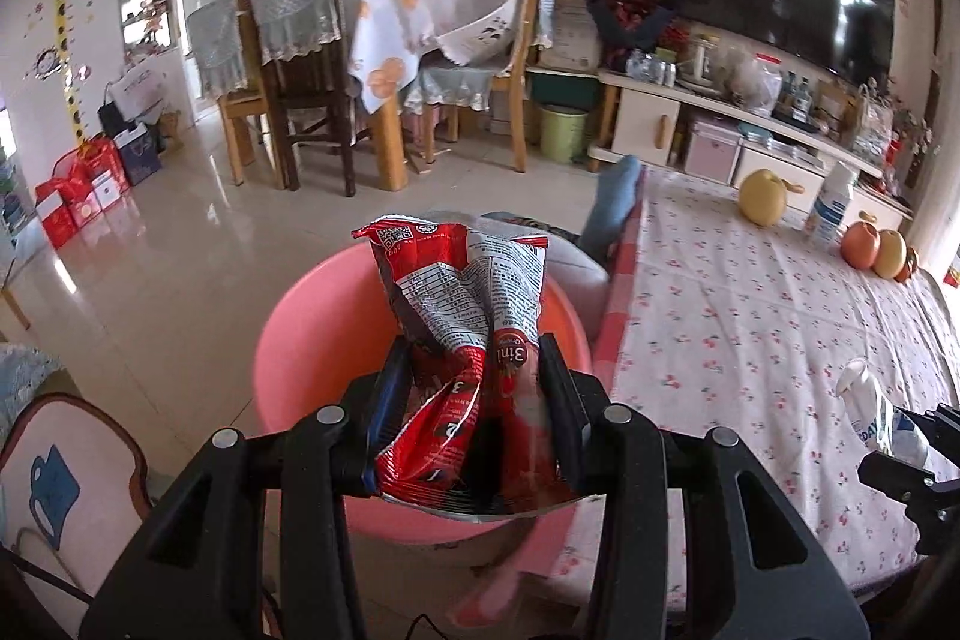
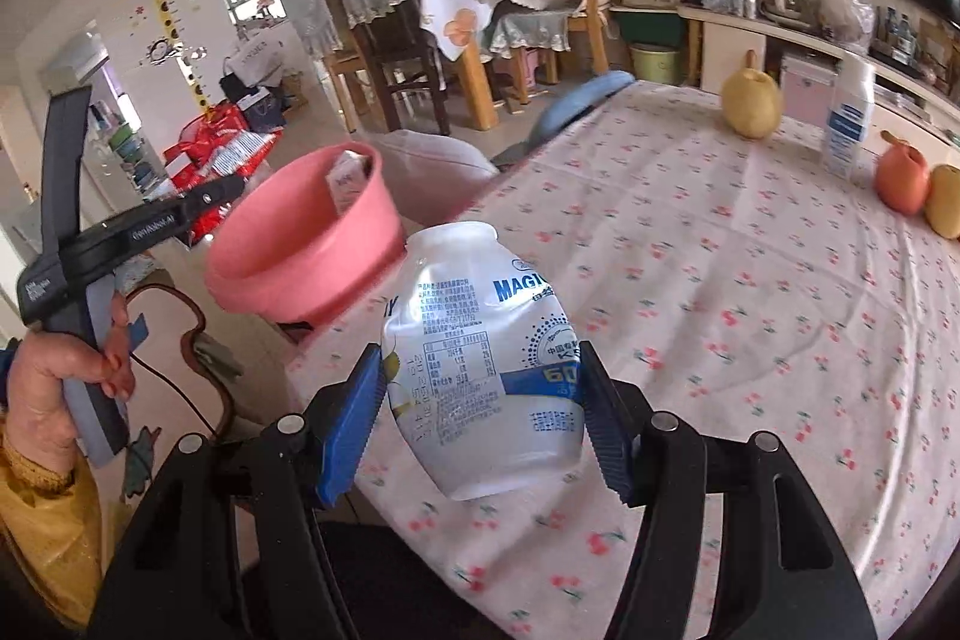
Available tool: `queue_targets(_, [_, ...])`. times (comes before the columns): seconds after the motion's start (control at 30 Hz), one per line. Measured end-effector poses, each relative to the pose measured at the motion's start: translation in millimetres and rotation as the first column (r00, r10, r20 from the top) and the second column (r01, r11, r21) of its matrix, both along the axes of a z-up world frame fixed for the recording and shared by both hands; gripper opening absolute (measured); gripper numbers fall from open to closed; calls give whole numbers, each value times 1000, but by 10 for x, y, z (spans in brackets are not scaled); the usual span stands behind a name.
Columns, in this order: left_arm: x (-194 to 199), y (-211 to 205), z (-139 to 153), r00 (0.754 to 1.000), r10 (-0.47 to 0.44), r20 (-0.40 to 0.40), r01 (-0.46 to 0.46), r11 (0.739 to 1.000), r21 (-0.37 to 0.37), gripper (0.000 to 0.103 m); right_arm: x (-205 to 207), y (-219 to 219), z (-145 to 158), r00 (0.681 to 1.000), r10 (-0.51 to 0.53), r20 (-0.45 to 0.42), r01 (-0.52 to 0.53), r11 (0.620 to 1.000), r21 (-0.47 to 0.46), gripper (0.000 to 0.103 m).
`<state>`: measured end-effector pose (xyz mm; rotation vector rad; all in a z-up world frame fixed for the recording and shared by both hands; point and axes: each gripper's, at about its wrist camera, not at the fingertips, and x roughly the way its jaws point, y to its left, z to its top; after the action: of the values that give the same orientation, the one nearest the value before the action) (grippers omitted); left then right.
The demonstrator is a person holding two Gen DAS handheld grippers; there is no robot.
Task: Collect trash
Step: 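Carry both items over the pink bucket and open both tools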
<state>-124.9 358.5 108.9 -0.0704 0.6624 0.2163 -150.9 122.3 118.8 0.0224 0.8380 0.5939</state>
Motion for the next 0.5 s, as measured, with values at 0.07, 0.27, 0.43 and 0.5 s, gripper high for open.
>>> queue_targets(0.07, [3,100,-26,1000,13,-3,-13,1000,-10,44,32,139,35,1000,20,-3,-20,1000,17,63])
queue_targets(0.27, [14,324,-85,999,40,-1,-40,997,-59,44,138,521,140,996,88,-3,-88,994,59,63])
queue_targets(0.43, [70,446,-147,999,52,-4,-52,995,-87,44,264,887,237,990,143,4,-143,986,83,63])
queue_targets(0.5, [102,499,-192,998,61,-11,-62,994,-91,44,312,1021,269,987,160,11,-160,983,89,63])
